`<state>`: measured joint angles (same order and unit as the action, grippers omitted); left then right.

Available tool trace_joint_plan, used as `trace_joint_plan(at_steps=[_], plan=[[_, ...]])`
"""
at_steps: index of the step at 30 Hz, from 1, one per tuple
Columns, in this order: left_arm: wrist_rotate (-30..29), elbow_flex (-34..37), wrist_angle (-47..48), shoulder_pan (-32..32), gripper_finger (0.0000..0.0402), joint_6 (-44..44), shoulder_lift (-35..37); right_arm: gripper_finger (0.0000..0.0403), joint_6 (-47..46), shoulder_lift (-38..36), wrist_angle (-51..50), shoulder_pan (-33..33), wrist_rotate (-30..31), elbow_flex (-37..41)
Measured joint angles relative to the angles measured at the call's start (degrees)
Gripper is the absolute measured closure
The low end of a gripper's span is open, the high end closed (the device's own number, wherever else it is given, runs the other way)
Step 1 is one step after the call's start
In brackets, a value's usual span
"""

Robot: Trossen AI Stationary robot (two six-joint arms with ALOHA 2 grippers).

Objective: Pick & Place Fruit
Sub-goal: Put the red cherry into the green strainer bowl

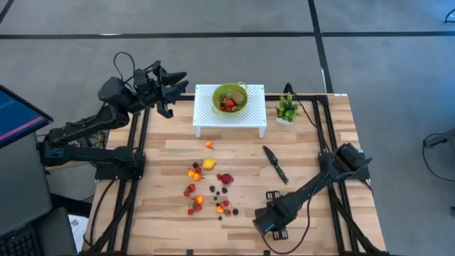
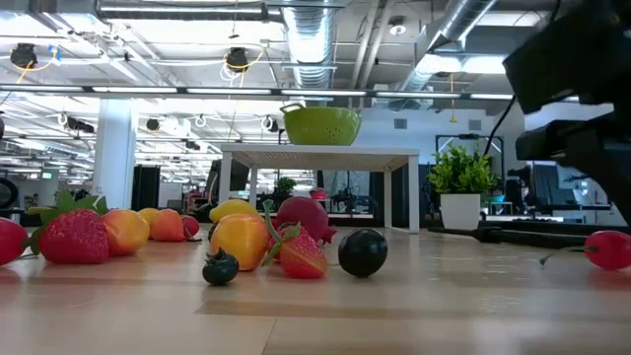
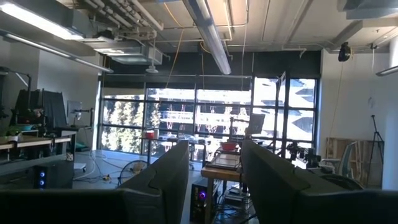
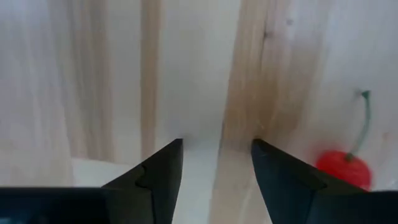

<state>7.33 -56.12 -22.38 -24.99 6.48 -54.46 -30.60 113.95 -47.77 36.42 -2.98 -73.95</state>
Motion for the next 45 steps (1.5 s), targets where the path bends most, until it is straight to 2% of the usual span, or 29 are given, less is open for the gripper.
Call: trace_joint_plan(at_steps=[4,8,16,22,35,45], plan=[[0.0,0.0,0.0,0.0,0.0259,0.0,0.0,0.0227,-3.4,1.1,-0.1,-0.1,-0.2,-0.3],[0.0,0.0,-0.1,0.0,0.0259,0.0,0.0,0.0240,-1.8,1.0,-0.7,0.6,0.2,-1.7],[0.0,0.0,-0.2,0.0,0.0259,0.0,0.0,0.0261,-0.9,-2.0,-8.1,0.6,9.5,-3.0],[0.0,0.0,-0.3,0.0,0.0259,0.0,0.0,0.0264,1.1,-2.1,-8.0,0.5,12.3,-2.4],[0.0,0.0,-0.5,0.0,0.0259,0.0,0.0,0.0251,-0.9,-2.5,0.4,-1.3,11.8,5.0],[0.0,0.0,-0.6,0.0,0.0259,0.0,0.0,0.0274,-0.9,-2.4,0.7,-1.2,11.8,5.6]])
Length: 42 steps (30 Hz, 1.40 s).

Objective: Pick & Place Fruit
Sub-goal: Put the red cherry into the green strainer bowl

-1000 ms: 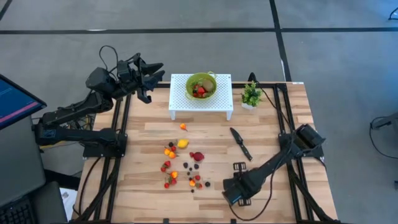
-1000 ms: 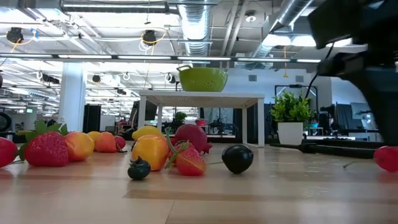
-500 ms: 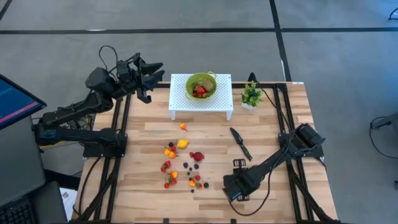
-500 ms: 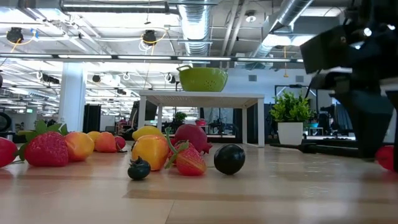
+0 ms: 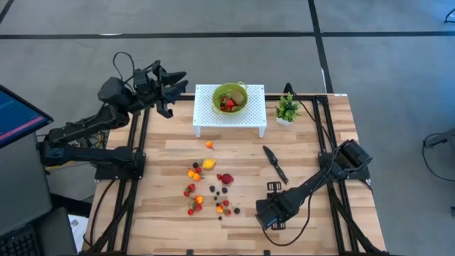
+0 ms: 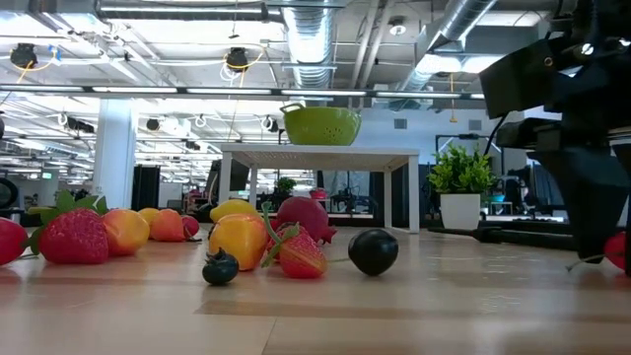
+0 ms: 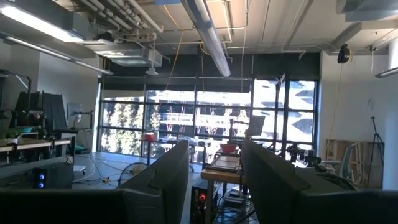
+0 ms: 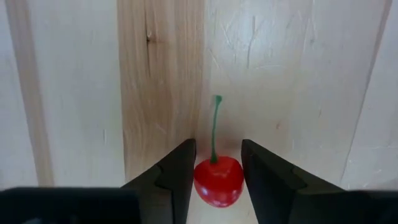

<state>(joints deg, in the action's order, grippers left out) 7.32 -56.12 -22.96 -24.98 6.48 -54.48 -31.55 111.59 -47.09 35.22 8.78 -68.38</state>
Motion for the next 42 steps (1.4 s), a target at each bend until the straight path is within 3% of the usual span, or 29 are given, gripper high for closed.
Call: trace_joint_plan(at_steps=[13,22,33,42], plan=[[0.0,0.0,0.0,0.0,0.0259,0.0,0.0,0.0324,0.4,0.0,-0.2,0.0,-0.3,-0.5],[0.0,0.0,-0.1,0.0,0.0259,0.0,0.0,0.0397,3.0,0.2,-0.4,-0.3,-1.8,-2.1],[0.0,0.0,-0.1,0.0,0.0259,0.0,0.0,0.0402,3.2,0.2,-0.3,-2.0,-3.8,-2.9],[0.0,0.0,-0.1,0.0,0.0259,0.0,0.0,0.0403,8.2,-1.0,6.7,-8.5,-2.3,-3.6]])
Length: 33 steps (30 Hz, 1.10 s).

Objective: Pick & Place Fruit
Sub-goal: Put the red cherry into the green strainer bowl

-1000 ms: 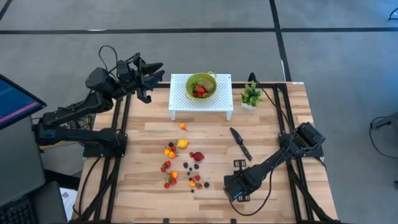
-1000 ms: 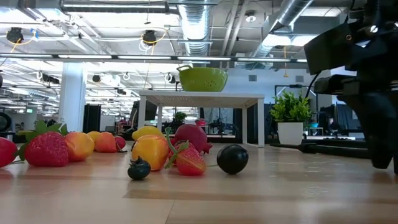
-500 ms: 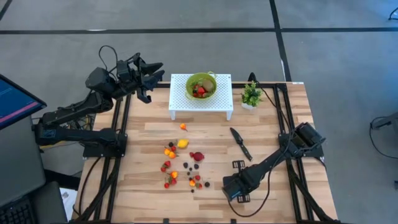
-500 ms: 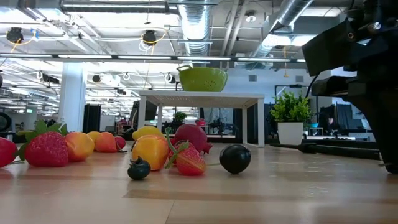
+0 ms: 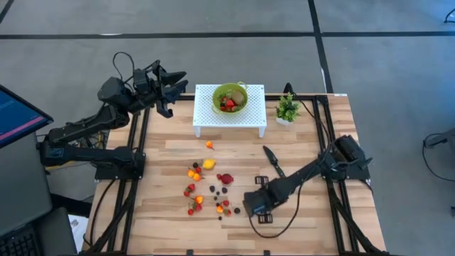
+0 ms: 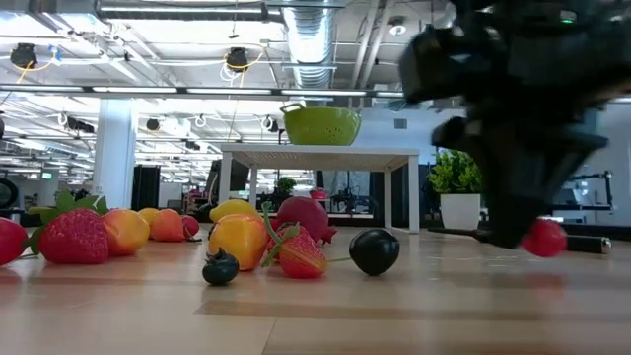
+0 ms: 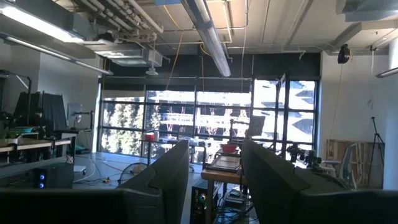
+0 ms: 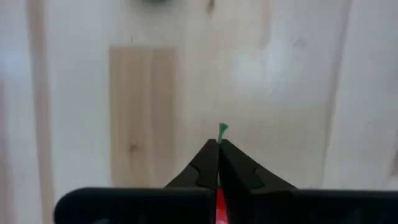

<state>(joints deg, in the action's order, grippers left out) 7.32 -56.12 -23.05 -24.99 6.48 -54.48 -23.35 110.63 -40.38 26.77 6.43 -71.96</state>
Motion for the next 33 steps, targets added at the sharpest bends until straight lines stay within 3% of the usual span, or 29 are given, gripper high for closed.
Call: trace_joint_plan(at_steps=[9,16,26,33], plan=[[0.0,0.0,-0.1,0.0,0.0259,0.0,0.0,0.0403,12.3,-7.8,12.3,-8.7,1.3,0.0],[0.0,0.0,-0.2,0.0,0.0259,0.0,0.0,0.0403,22.2,-15.4,27.7,-17.5,1.3,0.0],[0.0,0.0,-0.2,0.0,0.0259,0.0,0.0,0.0403,23.4,-19.5,46.8,-32.8,1.0,-0.1],[0.0,0.0,-0.2,0.0,0.0259,0.0,0.0,0.0403,23.4,-19.5,48.7,-40.7,0.3,-0.1]])
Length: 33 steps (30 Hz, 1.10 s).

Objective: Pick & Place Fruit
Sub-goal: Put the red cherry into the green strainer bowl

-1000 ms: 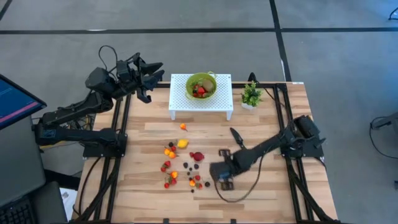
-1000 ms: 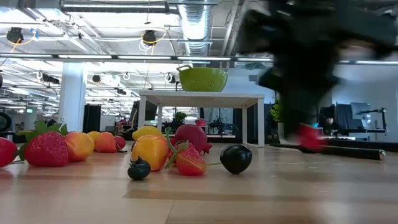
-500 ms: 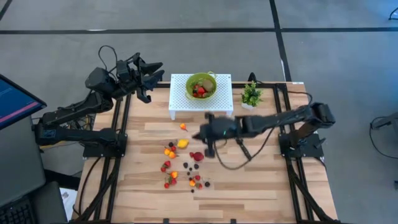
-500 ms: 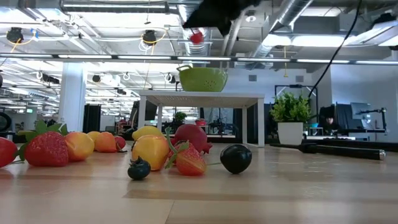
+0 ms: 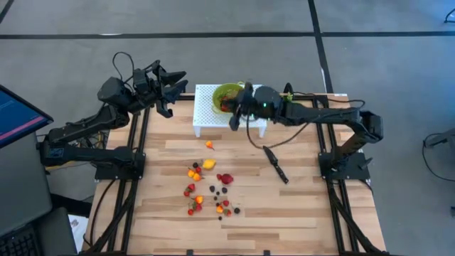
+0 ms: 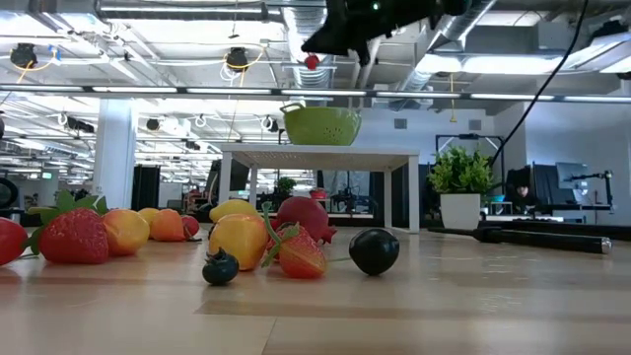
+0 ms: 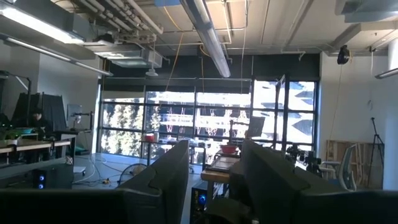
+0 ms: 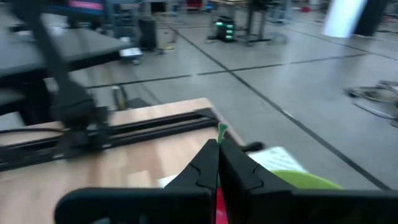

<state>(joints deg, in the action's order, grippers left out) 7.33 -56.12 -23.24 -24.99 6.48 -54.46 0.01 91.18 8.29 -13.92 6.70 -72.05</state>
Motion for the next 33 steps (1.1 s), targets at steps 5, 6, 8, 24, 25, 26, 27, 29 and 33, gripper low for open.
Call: trace_joint_plan(at_steps=[5,6,8,24,25,26,27,29,33], plan=[[0.0,0.0,0.0,0.0,0.0259,0.0,0.0,0.0403,0.0,0.0,-0.3,-4.2,0.0,0.0],[0.0,0.0,0.0,0.0,0.0259,0.0,0.0,0.0403,0.0,0.0,-0.3,-4.9,0.0,0.0],[0.0,0.0,0.0,0.0,0.0259,0.0,0.0,0.0403,0.0,0.1,-0.3,-6.3,-0.2,0.0],[0.0,0.0,0.0,0.0,0.0259,0.0,0.0,0.0403,0.6,7.6,3.0,-12.7,-1.0,0.0],[0.0,0.0,0.0,0.0,0.0259,0.0,0.0,0.0403,0.6,7.6,2.9,-12.9,-1.0,0.0],[0.0,0.0,0.0,0.0,0.0259,0.0,0.0,0.0403,0.5,7.6,2.9,-12.9,-1.0,0.0],[0.0,0.0,0.0,0.0,0.0259,0.0,0.0,0.0403,0.5,7.6,2.9,-12.9,-1.0,0.0],[0.0,0.0,0.0,0.0,0.0259,0.0,0.0,0.0403,0.4,7.5,2.9,-12.9,-1.0,0.0],[0.0,0.0,0.0,0.0,0.0259,0.0,0.0,0.0398,0.4,7.5,1.9,-12.8,-1.0,0.0]])
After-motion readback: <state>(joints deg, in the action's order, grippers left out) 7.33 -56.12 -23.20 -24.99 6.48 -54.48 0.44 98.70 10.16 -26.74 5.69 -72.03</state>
